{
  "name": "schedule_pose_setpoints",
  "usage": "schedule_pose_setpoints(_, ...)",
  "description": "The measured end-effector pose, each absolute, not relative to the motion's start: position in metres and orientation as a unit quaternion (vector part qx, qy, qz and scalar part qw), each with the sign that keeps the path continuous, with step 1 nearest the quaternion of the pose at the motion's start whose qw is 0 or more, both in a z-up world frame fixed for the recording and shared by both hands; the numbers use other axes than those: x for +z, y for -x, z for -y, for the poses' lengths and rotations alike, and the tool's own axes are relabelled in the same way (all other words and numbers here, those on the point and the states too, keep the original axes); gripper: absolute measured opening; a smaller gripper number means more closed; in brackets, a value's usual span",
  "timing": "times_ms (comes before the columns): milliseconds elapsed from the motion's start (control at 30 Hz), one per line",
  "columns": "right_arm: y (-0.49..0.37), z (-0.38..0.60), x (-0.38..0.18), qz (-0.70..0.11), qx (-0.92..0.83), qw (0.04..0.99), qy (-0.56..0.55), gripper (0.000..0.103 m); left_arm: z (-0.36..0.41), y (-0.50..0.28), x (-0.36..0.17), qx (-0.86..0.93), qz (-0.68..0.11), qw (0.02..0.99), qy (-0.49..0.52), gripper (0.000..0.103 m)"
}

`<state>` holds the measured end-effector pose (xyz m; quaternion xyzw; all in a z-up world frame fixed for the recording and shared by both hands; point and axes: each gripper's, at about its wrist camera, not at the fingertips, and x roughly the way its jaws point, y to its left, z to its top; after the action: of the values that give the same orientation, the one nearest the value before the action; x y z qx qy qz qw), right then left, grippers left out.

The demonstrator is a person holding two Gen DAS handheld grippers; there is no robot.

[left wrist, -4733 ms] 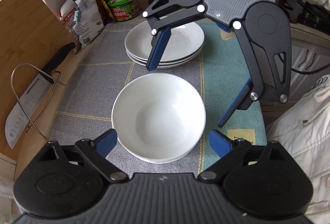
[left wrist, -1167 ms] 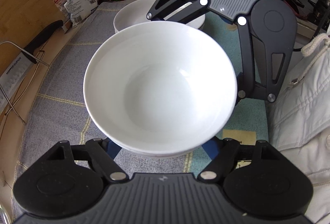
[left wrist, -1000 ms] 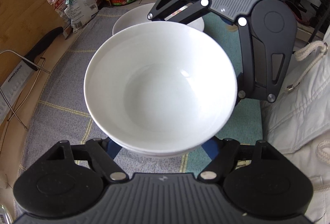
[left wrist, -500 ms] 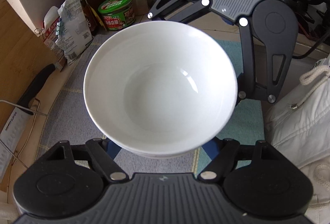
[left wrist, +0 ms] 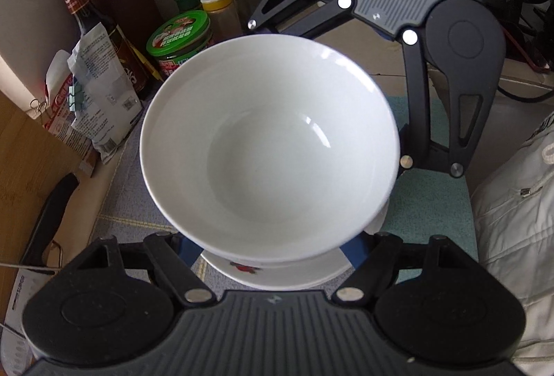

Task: Organize plates and bowls
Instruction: 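Carry the nested bowl stack with both grippers over the plate stack, then lower the bowl stack onto the flower dish and open both grippers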

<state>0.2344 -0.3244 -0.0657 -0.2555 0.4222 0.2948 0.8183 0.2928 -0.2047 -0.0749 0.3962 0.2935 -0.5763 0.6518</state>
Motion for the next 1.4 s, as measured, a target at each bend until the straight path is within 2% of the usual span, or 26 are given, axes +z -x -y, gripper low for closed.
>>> schedule_pose_setpoints(467, -0.25, 0.345, -0.09, -0.446, 0.279, 0.819, 0.229, 0.083, 0.231, -0.304, -0.098, -0.585, -0.307, 0.631, -0.406, 0.079)
schedule_pose_setpoints(1400, -0.253, 0.348, -0.099, -0.462, 0.278, 0.813, 0.221, 0.083, 0.239, -0.312, -0.105, -0.588, -0.337, 0.619, -0.397, 0.079)
